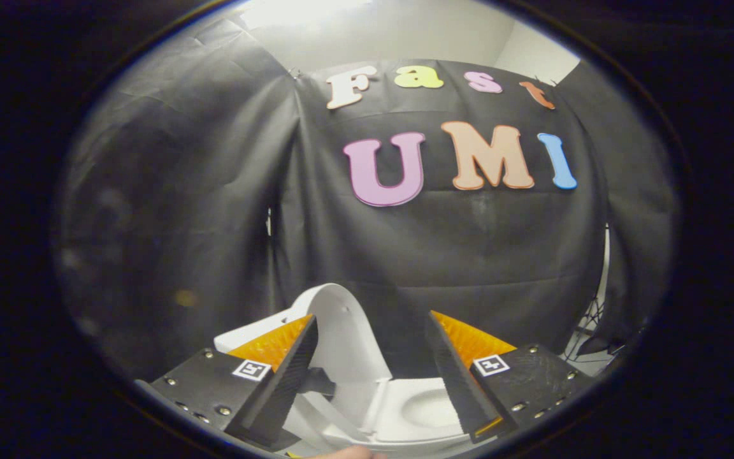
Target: Open the toilet lid.
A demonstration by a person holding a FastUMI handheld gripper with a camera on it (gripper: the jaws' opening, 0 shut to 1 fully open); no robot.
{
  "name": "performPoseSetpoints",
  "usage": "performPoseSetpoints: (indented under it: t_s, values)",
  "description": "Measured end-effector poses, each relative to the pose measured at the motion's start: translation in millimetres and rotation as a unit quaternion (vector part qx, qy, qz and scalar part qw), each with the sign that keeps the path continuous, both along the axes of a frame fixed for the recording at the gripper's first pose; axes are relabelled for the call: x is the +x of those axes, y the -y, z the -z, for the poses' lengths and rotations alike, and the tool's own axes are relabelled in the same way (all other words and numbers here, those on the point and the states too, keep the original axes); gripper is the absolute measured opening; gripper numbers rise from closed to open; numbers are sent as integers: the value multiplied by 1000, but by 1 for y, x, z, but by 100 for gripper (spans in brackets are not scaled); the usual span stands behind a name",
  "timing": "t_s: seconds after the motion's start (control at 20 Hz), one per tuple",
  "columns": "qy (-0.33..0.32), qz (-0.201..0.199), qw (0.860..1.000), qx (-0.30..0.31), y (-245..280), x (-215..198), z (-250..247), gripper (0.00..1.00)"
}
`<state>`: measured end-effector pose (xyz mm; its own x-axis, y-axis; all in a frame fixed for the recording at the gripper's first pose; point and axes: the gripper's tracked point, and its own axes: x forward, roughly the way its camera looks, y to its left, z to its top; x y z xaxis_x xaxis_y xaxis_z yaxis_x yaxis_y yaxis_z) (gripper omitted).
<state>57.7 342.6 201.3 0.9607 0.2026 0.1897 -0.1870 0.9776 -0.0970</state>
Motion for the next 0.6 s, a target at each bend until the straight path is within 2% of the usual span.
performPoseSetpoints:
  t_s: [0.3,0.6]
  values:
    - [-18,34,999,3,60,14,15,99]
    - [-52,32,998,-9,81,26,39,100]
